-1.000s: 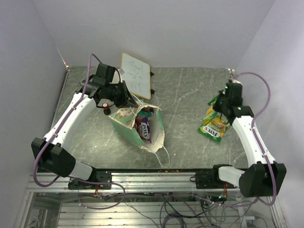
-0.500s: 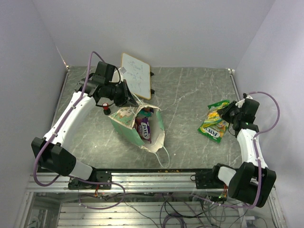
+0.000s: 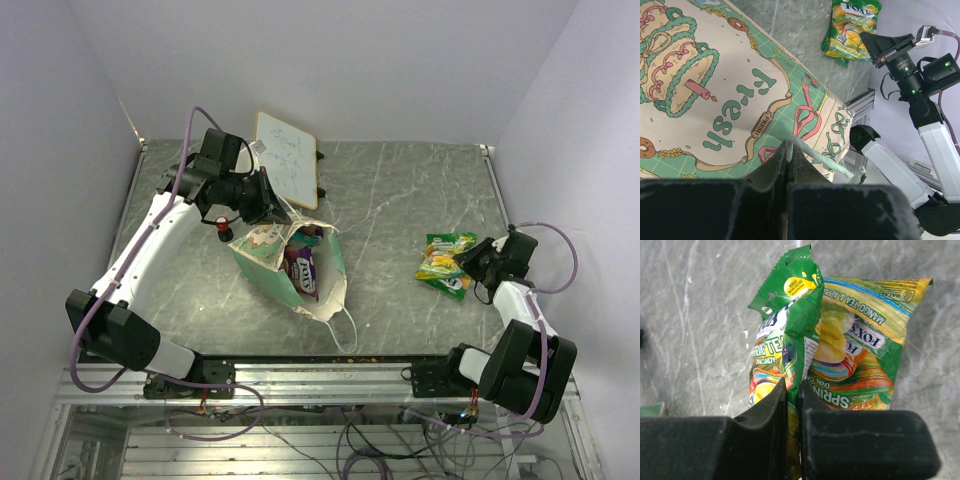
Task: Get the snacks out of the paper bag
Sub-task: Place the snack at the center of the board.
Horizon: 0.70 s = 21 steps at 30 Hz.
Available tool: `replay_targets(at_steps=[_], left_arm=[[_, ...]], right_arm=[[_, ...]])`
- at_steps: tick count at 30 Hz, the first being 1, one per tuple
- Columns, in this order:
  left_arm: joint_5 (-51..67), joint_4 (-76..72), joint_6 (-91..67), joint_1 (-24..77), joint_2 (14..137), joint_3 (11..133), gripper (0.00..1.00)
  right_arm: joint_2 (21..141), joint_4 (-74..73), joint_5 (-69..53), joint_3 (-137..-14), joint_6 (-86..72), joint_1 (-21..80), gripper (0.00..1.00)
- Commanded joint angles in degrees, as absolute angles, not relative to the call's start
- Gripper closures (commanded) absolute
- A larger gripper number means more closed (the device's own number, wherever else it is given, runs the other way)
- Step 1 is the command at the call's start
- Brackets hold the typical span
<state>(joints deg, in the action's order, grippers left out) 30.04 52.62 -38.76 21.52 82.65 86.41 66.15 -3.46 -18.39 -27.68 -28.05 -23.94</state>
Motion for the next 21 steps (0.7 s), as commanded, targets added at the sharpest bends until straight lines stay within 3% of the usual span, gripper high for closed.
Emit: replay_targets(at_steps=[1,3,9,10,16,21], left_arm=[[31.16,52.59,-38.39,21.27,81.04,86.51,0.93],[31.49,52.37,-38.54,21.27,81.11,86.33,0.93],[32.56,52.11,-39.26,21.27,80.83,85.49,0.93],[32.52,52.15,-39.31,21.27,80.59,85.32,0.93],[32.48,51.65,-39.54,21.26,80.07,84.4,0.93],[32.89,51.1,-40.25,21.26,80.51,84.46,0.93]], right_arm=[[67.11,-6.81,-9.06,-28.65,-25.86,-24.87,0.89],[67.91,-7.95,-6.77,-28.88,-25.63,-24.96,0.86],[69.24,-15.97,-0.79,-32.12,-29.62,-25.22,0.48],[68.96,-18.44,0.55,-33.5,-30.58,-25.22,0.45],[65.67,-28.82,6.26,-39.45,-31.52,-25.22,0.37],[63.8,-31.37,-0.53,-44.11,-28.31,-23.64,0.37]])
